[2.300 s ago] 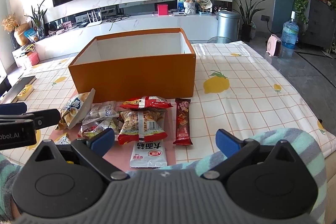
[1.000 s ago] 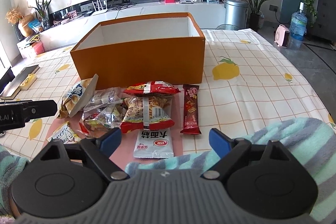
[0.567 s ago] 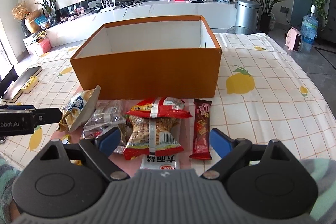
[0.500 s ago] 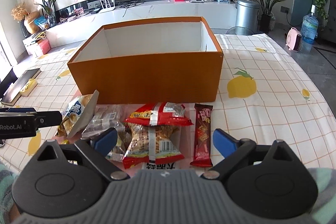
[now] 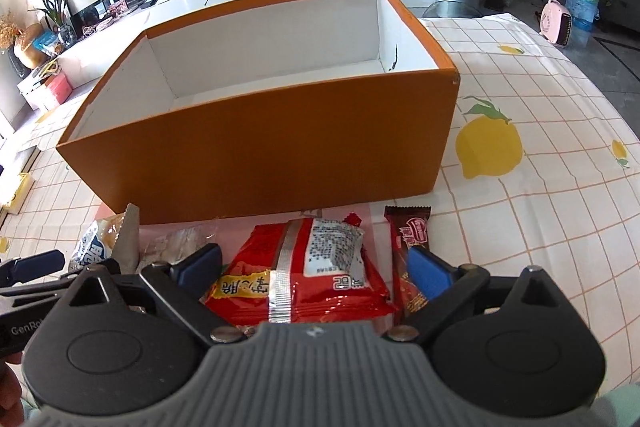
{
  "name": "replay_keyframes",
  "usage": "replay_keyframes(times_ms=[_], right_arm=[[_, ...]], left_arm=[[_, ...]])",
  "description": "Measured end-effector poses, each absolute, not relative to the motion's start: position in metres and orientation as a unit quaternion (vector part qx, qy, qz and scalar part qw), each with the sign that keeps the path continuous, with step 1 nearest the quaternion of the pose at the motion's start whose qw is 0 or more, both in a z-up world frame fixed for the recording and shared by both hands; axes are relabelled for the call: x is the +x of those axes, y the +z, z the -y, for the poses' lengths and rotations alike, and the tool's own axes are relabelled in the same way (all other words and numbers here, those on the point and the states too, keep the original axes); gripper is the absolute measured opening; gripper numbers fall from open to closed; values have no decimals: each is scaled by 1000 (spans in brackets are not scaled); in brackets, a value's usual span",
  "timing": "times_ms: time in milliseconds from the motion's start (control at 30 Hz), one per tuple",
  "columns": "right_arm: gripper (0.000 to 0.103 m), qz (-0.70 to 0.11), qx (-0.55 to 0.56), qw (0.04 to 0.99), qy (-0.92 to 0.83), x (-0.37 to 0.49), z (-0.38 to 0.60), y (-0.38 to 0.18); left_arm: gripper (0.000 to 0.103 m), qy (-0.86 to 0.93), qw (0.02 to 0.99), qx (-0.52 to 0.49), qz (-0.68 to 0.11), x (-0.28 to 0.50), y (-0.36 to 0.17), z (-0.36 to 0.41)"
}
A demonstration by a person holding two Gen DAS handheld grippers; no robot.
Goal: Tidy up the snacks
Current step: 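Grasp the blue-white chip bag with left tool while right tool grasps red snack bag, then carry both held bags over the orange box with both tools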
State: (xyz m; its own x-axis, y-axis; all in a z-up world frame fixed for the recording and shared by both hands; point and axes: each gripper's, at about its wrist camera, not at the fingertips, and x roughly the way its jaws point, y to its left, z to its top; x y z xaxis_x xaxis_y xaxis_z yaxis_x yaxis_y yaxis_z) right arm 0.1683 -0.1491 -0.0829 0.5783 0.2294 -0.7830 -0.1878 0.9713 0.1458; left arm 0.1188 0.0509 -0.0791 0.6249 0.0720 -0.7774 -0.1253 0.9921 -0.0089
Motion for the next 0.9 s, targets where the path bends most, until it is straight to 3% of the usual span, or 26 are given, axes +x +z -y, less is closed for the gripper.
replay_keyframes(times_ms=[433, 667, 833, 900], right_arm=[[85, -431, -31, 893, 126, 160, 138, -91], [83, -426, -31, 895, 127, 157, 142, -90], [81, -418, -28, 900, 124, 155, 144, -88], [80, -414, -28, 901, 124, 155, 145, -86]], left_arm=[[89, 50, 901, -21, -430, 122, -86, -44], [77, 50, 904, -23, -423, 121, -86, -44], [58, 52, 907, -25, -416, 118, -82, -46], [56, 54, 909, -29, -412, 116, -81, -48]])
